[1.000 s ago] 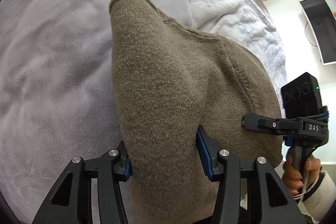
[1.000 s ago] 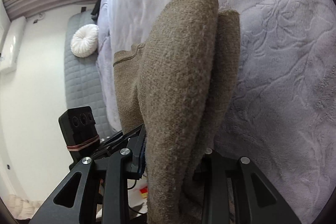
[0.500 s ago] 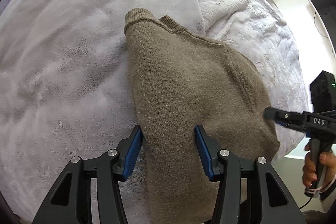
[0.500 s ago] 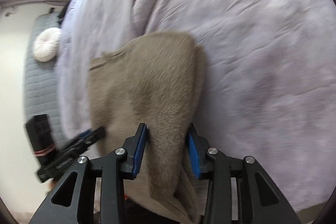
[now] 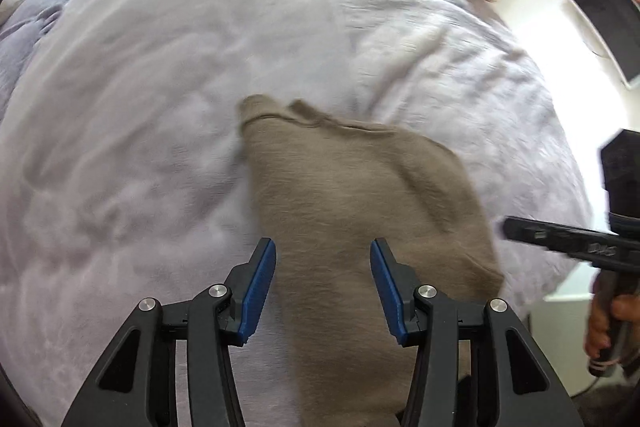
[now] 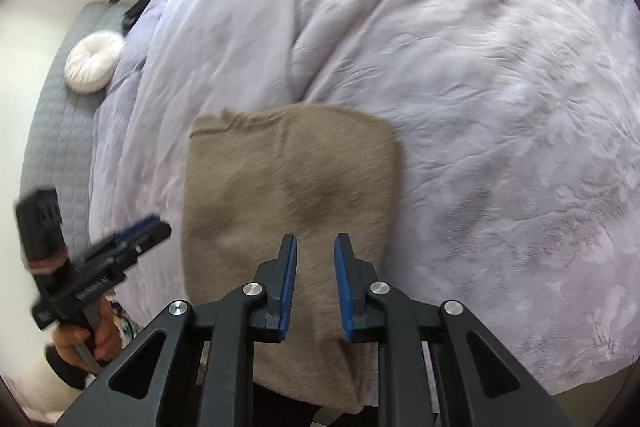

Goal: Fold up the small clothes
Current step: 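Release the sweater and straighten its folded edge with the right tool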

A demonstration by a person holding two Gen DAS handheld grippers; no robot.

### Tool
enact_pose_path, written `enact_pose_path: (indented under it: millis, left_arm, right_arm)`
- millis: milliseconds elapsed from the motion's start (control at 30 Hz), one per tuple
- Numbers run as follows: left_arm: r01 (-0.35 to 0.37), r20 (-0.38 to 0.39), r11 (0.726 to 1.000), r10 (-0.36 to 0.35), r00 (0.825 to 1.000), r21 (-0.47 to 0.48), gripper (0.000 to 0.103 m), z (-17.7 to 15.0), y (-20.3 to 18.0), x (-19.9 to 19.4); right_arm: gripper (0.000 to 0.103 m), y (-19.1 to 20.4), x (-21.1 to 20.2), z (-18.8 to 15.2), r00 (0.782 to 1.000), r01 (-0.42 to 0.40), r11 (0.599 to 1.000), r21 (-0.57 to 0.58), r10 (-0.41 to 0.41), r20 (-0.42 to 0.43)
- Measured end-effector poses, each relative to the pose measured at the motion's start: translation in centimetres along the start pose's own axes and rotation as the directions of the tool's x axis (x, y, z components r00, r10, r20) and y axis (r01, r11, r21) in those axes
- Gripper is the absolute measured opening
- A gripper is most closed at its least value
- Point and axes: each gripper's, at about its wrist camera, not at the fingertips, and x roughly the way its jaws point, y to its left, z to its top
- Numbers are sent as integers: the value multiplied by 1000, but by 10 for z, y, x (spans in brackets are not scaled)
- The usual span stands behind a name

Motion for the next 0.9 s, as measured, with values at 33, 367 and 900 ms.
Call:
enact_pose_path:
  millis: [33,367,900]
  left_arm:
    - [2,-12,1000,-2,1000,17,51,-1,-5,3]
    - [-53,-129,998,51,990,-13,52,-26,5,51]
    - [-76,-133,996,70,989,-38,63,-35,11,59]
  right_arm:
    - [21,4,6,-3,1000,11,1000,-16,-11,-17]
    - [18,-22,44,-21,974,200,980,-9,-200,-106]
    - [39,-53,48,-39,950,288,958,12,-284,-129]
